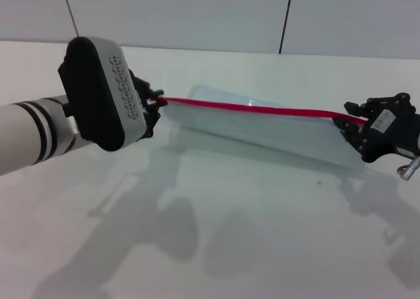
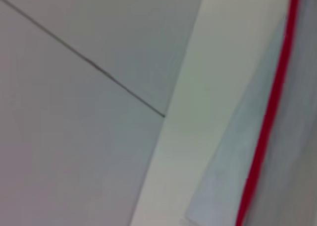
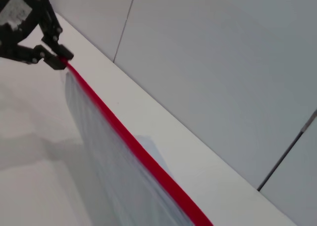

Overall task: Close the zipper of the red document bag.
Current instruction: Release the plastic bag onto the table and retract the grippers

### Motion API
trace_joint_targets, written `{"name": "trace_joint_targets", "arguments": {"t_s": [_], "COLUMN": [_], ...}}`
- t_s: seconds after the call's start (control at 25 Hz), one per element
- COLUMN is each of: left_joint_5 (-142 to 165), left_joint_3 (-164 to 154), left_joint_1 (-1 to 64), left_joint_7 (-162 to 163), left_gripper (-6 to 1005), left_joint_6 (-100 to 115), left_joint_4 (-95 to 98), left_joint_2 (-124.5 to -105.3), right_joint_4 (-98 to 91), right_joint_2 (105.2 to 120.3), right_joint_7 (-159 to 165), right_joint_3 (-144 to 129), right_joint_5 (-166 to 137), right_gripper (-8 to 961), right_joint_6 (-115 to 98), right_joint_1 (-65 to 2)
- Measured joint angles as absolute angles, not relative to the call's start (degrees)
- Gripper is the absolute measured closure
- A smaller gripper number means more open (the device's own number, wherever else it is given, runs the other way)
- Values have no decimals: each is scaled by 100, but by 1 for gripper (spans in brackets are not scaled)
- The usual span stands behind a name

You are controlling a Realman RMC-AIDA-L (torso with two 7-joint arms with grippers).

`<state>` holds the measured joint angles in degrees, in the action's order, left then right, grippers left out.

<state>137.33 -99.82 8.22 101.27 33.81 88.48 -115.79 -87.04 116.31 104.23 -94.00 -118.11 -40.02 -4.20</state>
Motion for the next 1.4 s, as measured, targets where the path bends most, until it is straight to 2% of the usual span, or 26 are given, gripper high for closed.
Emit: {"name": "trace_joint_targets", "arguments": {"t_s": [0.28, 0.32, 0.48, 0.6, 0.8, 1.08, 1.4], "left_joint_5": [13713, 13697, 13454, 13018, 12173, 11243, 11407], "left_joint_3": [-9972, -9970, -10012, -10035, -10184, -10633, -12024], "left_joint_1": [915, 924, 917, 811, 611, 365, 541], "left_joint_7": [10455, 10491, 10538, 10519, 10497, 10644, 11740], "left_gripper": [805, 801, 646, 541, 405, 413, 413], "left_joint_6": [2988, 2889, 2529, 2079, 1230, -374, -3681], "left_joint_4": [8733, 8719, 8718, 8753, 8829, 9062, 8066], "left_joint_2": [-11606, -11614, -11619, -11617, -11609, -11615, -11615], "right_joint_4": [-8565, -8564, -8612, -8665, -8679, -8669, -7734], "right_joint_2": [11637, 11637, 11638, 11644, 11646, 11635, 11627], "right_joint_7": [10441, 10444, 10454, 10461, 10391, 10343, 11132], "right_joint_3": [-9365, -9366, -9369, -9376, -9494, -10419, -12159], "right_joint_5": [-11812, -11812, -11813, -11703, -11304, -10836, -10707], "right_gripper": [768, 721, 532, 318, 320, 323, 326], "right_joint_6": [-3925, -3924, -3928, -3884, -3380, -1272, 3228], "right_joint_1": [-479, -481, -460, -431, -375, -300, -578]}}
